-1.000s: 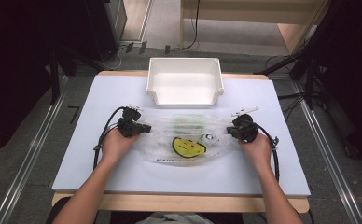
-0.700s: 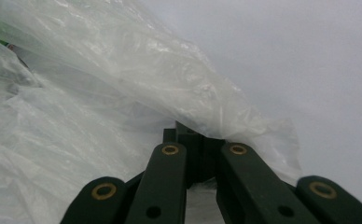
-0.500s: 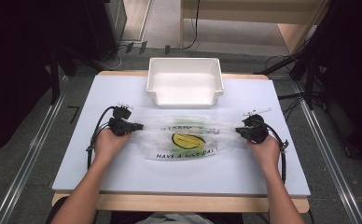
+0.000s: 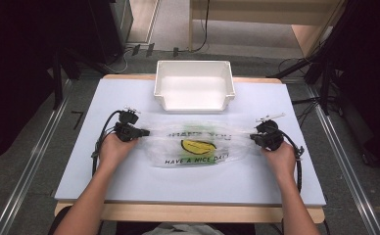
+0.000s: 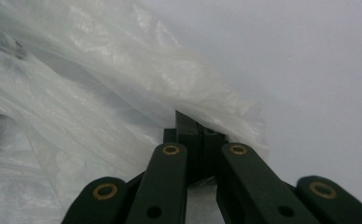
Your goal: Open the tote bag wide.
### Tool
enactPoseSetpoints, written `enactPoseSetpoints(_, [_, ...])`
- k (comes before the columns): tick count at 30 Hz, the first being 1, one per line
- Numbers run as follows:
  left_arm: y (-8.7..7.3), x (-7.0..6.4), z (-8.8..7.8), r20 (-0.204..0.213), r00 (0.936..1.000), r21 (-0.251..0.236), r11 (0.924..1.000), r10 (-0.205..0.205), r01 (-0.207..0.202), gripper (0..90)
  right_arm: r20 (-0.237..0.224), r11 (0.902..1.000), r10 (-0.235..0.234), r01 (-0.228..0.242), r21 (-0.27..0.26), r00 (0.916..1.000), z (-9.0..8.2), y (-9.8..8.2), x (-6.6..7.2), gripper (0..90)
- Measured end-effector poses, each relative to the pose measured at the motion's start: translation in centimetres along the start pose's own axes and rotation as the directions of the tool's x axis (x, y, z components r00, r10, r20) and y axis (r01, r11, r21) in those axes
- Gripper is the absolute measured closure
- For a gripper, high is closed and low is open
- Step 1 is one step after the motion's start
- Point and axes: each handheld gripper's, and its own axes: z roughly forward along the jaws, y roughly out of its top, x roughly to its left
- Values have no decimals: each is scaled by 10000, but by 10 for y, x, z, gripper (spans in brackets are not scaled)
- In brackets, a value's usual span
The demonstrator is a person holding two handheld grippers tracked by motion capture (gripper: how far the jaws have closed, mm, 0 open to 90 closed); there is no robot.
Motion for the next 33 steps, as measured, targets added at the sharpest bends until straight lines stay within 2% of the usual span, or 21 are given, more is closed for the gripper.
enactPoseSetpoints(1, [1,-1,0,177,9998,25,10000,27,-27,900,-131,10000,39,-39,-2,9999,0,1,1,900])
enactPoseSetpoints(2, [1,-3,0,364,9993,-101,9999,104,-101,900,-544,9997,166,-176,-173,9984,-1,2,2,900])
enactPoseSetpoints(3, [1,-3,0,364,9993,-101,9999,104,-101,900,-662,9994,162,-182,-298,9977,-3,4,4,900])
enactPoseSetpoints(5, [4,-11,-3,517,9976,-272,9986,471,-458,900,-669,9991,-64,36,-416,9977,-5,6,8,900])
enactPoseSetpoints(10, [7,-18,-10,738,9951,-591,9963,661,-618,900,-946,9984,-271,223,-510,9952,-4,10,14,900])
enactPoseSetpoints(14, [9,-22,-16,669,9935,-647,9940,920,-877,900,-1190,9978,-447,385,-536,9919,-5,13,19,900])
enactPoseSetpoints(21, [13,-26,-31,900,9905,-981,9906,1041,-952,900,-1587,9952,-739,627,-745,9846,-9,18,31,900])
enactPoseSetpoints(22, [14,-25,-38,1062,9888,-1161,9889,1050,-925,900,-1641,9950,-764,647,-759,9835,-9,18,33,900])
enactPoseSetpoints(24, [15,-25,-39,1466,9840,-1359,9874,1011,-812,900,-1793,9951,-735,602,-786,9810,-7,19,35,900])
enactPoseSetpoints(25, [15,-25,-39,1466,9840,-1359,9874,1011,-812,900,-1889,9956,-678,540,-772,9797,-7,20,36,900])
enactPoseSetpoints(26, [18,-29,-35,1795,9790,-1361,9880,970,-729,900,-2018,9956,-688,544,-762,9770,-5,23,38,900])
enactPoseSetpoints(28, [21,-35,-26,1744,9778,-1121,9889,1164,-977,900,-2042,9949,-836,699,-734,9754,-3,27,43,900])
enactPoseSetpoints(32, [24,-44,-15,1757,9761,-1014,9886,1277,-1110,900,-2140,9934,-1039,906,-708,9713,1,32,51,900])
enactPoseSetpoints(33, [26,-47,-12,1783,9751,-998,9883,1319,-1154,900,-2293,9933,-1122,1025,-537,9669,3,34,58,900])
